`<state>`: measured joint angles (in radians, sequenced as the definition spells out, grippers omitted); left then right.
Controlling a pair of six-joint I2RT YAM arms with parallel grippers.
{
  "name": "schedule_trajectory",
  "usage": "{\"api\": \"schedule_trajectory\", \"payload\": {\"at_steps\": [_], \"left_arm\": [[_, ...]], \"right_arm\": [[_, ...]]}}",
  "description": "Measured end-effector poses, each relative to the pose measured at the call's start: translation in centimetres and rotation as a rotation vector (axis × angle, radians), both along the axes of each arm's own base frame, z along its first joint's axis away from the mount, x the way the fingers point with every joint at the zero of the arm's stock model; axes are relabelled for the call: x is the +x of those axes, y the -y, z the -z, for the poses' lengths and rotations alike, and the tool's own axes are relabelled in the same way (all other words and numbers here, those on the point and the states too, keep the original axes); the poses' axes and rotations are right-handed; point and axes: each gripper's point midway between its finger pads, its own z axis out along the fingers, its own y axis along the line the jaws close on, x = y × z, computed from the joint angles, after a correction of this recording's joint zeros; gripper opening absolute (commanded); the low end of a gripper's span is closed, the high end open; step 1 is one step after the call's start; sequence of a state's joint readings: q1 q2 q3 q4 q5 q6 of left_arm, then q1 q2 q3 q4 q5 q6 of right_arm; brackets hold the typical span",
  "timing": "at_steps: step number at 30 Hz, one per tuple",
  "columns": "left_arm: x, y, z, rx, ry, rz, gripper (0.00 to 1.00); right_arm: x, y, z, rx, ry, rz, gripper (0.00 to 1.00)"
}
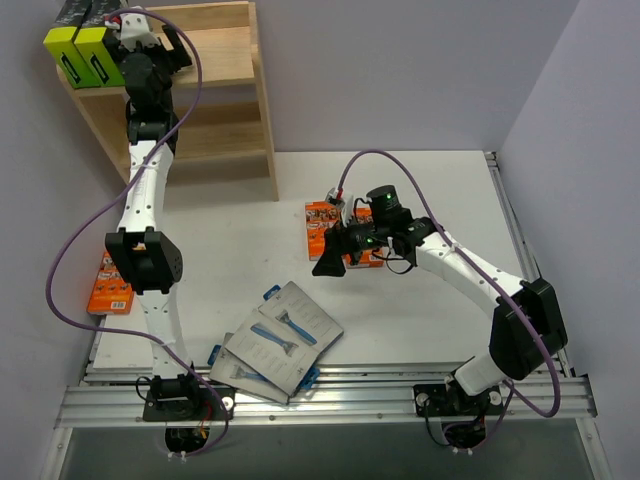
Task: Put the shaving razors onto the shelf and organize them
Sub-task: Place the shaving razor onto shelf
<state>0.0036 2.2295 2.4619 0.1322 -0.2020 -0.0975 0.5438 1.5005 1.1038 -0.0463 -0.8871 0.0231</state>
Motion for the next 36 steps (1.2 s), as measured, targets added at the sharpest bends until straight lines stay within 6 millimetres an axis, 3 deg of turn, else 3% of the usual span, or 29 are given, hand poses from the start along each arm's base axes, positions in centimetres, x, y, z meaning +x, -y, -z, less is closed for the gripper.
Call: {"api": "schedule_trajectory", "payload": {"at_steps": [14,28,36], "left_arm": [[0.7,-0.6,-0.4,-0.004,0.049,0.012,0.94],[0.7,0.4,-0.3,-0.004,0.047,0.069,0.94],[-0.2,2.1,-0.2,0.001,0.014,0.089,0.94]], "right_arm": [[0.2,-0.1,1.6,-0.029,-0.048,0.000,0.82],[0.2,-0.1,1.4,-0.027,-0.050,0.003,0.84],[-0.1,0.1,0.0,-0.005,-0.030,0.024,0.85]]}}
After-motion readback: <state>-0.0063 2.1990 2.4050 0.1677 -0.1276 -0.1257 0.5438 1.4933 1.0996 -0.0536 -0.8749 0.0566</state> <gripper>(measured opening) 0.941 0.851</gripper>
